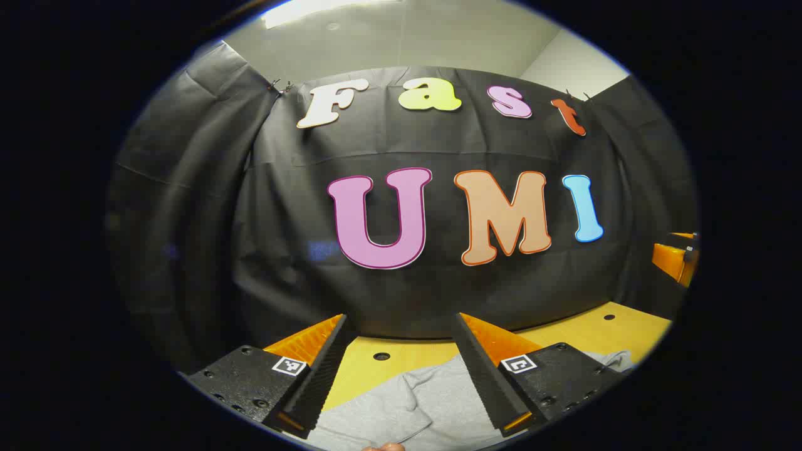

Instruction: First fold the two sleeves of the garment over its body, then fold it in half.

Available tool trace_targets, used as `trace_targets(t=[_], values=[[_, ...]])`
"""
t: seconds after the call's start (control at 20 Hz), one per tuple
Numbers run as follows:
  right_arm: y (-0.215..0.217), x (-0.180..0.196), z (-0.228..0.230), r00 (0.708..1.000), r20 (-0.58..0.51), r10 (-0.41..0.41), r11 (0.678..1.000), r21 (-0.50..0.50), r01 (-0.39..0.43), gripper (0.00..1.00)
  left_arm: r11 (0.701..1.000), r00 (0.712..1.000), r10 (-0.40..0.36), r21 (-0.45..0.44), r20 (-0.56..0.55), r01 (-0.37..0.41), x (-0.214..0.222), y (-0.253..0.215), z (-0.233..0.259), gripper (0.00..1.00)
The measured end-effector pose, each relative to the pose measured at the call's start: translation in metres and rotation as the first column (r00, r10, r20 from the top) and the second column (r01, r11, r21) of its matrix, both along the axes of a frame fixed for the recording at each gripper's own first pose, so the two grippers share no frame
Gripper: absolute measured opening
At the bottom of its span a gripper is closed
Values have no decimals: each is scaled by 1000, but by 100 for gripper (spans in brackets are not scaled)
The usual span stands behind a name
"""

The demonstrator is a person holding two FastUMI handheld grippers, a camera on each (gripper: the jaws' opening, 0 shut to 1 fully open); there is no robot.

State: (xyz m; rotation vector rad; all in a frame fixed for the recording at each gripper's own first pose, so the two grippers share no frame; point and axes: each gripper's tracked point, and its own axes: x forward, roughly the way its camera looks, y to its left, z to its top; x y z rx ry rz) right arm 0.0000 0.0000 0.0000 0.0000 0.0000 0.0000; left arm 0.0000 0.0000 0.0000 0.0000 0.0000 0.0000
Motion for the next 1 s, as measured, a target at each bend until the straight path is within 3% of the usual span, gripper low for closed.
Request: trace_targets(t=[0.3, 0.5, 0.65, 0.7, 0.75, 1.0], values=[[-6, 2, -3, 1000, -12, -9, 1000, -17, 9, 98, 1000, 1000, -12, 4, 8, 12, -1, -5, 2, 96], [-9, 2, -6, 1000, -19, -6, 999, -38, 5, 96, 1000, 1000, -20, 6, -3, 20, 0, -7, 1, 93], [-12, 2, -9, 999, -27, -20, 999, -37, 19, 96, 1000, 1000, -28, 8, -4, 28, 1, -8, 1, 96], [-15, 3, -10, 999, -29, -26, 999, -37, 25, 96, 1000, 1000, -28, 10, -4, 28, 2, -9, 0, 93], [-21, 2, -11, 999, -29, -31, 999, -36, 30, 96, 1000, 1000, -27, 9, -3, 27, 2, -9, 0, 99], [-26, 2, -12, 999, -28, -32, 999, -44, 30, 96, 1000, 1000, -21, 8, 1, 21, 4, -7, 0, 100]])
